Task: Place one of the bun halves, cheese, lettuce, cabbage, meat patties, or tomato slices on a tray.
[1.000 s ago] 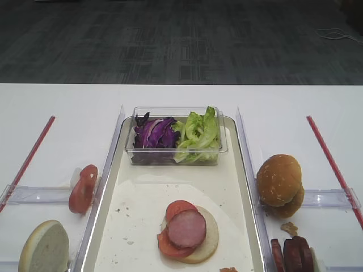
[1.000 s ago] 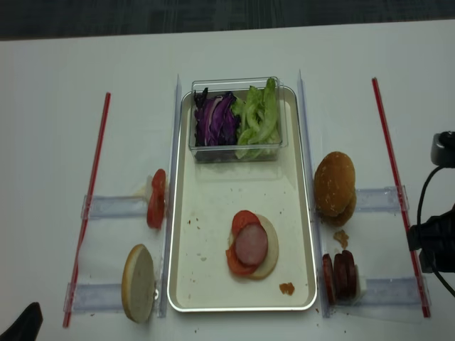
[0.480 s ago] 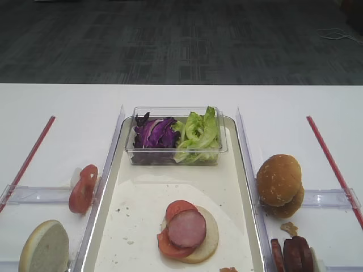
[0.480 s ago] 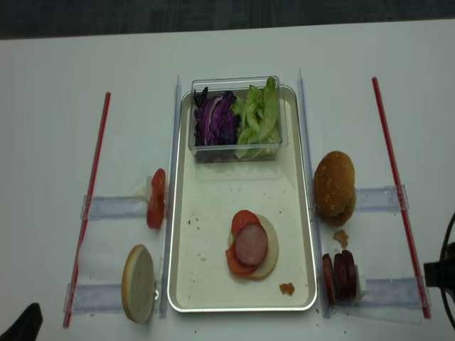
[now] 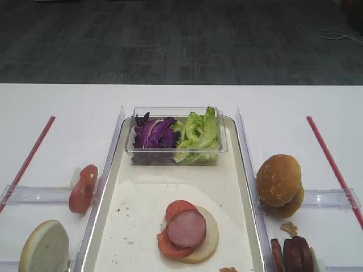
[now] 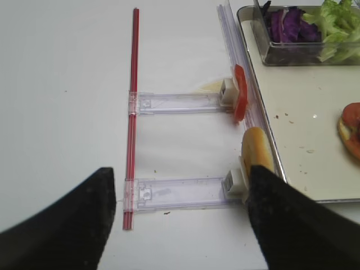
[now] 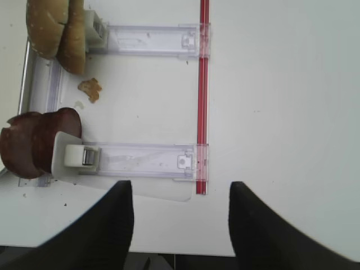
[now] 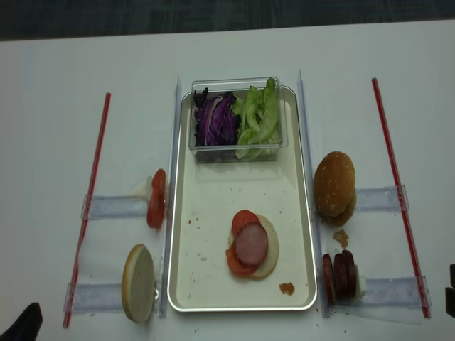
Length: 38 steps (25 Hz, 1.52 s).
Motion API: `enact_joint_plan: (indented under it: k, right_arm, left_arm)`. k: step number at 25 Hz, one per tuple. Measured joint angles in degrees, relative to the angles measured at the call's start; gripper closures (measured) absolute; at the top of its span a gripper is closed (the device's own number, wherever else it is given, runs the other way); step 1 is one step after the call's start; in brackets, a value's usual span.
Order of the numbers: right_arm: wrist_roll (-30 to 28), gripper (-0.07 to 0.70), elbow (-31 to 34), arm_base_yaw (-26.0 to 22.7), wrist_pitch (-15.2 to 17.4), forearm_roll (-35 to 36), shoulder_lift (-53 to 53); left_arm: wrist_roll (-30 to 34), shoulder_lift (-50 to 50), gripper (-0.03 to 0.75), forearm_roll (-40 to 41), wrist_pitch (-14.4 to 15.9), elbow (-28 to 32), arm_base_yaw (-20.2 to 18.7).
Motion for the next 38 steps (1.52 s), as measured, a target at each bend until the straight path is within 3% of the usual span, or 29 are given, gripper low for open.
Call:
enact_joint_plan:
  k: [30, 38]
  right_arm:
    - [0.00, 0.227, 0.13, 0.00, 1.63, 0.02, -26.14]
    - [0.00, 0.227, 0.13, 0.00, 1.77, 0.02, -26.63]
  left_arm:
    - [0.00, 0.00, 0.249, 0.00, 0.00, 0.00, 0.00]
    - [0.00, 0.00, 0.249, 0.00, 0.00, 0.00, 0.00]
